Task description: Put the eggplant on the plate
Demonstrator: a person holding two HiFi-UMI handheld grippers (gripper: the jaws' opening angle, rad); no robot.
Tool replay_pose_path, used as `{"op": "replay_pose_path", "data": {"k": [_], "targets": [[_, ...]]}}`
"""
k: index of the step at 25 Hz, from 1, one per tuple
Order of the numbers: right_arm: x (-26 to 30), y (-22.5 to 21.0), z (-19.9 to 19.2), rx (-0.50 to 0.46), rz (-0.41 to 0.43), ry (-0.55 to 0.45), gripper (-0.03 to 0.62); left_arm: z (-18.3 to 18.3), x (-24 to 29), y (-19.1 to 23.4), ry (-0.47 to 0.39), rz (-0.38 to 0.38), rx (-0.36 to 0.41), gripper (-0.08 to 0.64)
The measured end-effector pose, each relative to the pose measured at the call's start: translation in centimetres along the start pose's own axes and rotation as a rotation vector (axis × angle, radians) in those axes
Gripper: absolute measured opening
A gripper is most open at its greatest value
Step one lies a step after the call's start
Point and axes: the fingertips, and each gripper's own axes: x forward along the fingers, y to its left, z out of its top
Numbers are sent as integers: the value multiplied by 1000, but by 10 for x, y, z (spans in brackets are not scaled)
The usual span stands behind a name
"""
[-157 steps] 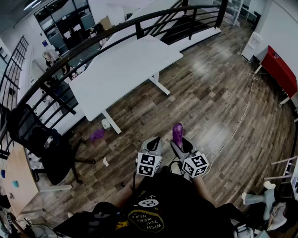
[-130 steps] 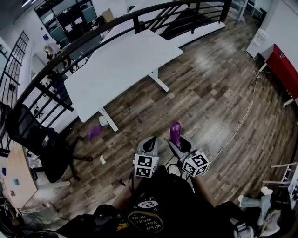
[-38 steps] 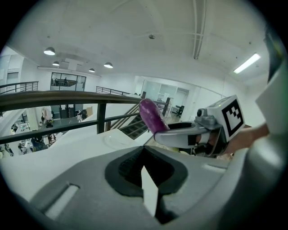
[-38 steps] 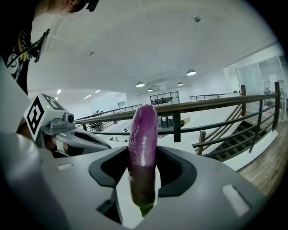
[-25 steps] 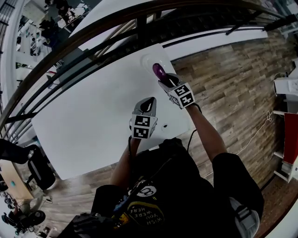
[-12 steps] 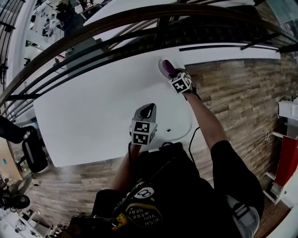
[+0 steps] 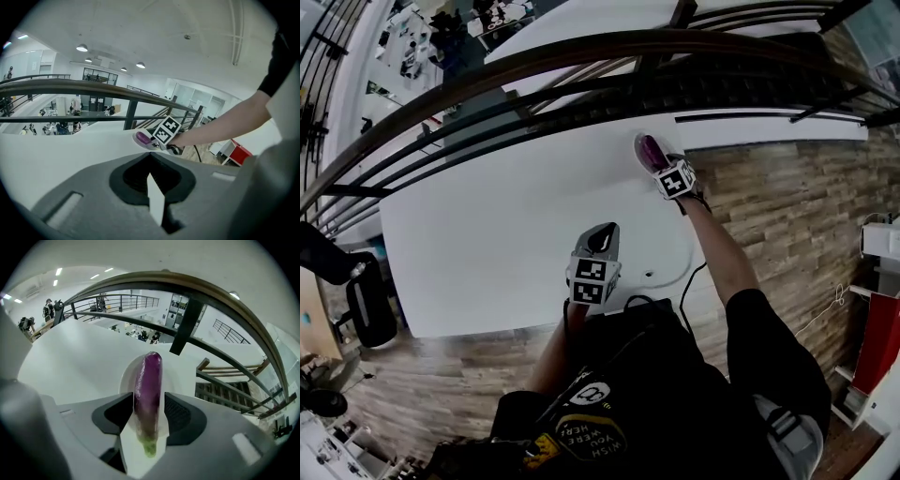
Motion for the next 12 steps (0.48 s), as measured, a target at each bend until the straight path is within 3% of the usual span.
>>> {"op": "replay_pose_path", "data": {"k": [3,7,12], "targets": [[-23,1,-8,67,-41,-63,219,4,-5,6,-2,-12,14,5],[-83,25,-24,227,-74,-214,202,5,-19,5,-17,-46,46,5],[-204,70,-28,373,-127,-444,75,21,-35,-11,-62,-87,108,5]]}}
